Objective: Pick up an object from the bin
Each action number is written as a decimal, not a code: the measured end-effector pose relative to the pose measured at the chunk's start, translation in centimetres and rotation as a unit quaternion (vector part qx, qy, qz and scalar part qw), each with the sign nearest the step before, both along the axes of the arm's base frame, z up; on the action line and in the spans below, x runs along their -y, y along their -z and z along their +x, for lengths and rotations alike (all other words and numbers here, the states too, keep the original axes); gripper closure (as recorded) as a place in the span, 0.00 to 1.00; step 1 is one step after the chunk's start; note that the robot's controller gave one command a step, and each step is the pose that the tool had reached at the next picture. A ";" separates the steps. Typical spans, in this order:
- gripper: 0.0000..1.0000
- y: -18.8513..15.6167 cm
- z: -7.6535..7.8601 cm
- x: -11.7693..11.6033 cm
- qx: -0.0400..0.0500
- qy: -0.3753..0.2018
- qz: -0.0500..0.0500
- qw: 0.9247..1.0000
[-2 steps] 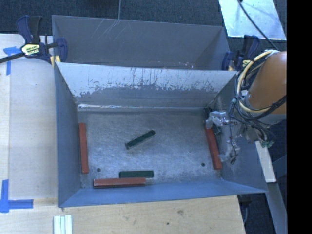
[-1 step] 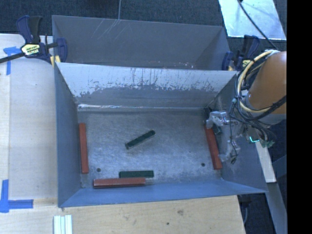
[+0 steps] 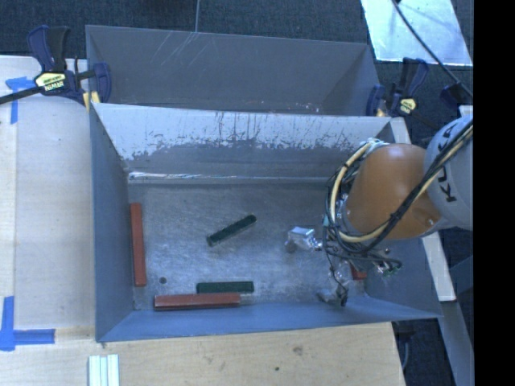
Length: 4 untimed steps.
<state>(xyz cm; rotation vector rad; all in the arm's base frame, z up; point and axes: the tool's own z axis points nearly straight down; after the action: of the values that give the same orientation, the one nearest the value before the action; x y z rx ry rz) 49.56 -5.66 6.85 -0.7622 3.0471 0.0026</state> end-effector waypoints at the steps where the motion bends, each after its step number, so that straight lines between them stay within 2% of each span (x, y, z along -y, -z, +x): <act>1: 0.00 -0.2 -0.2 6.2 0.004 -0.080 -0.002 0.997; 2: 0.00 -6.8 6.7 9.1 0.004 -0.339 -0.001 0.941; 3: 0.00 0.0 10.9 8.5 -0.004 -0.516 0.009 0.856; 4: 1.00 -0.4 11.0 9.0 -0.006 -0.515 0.005 0.857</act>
Offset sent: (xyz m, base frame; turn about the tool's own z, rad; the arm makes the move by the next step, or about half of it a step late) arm -0.0037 -0.0597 0.0015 -0.1641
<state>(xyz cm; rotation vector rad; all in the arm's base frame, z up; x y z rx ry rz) 60.58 -14.66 7.21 -2.2281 2.2266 0.0235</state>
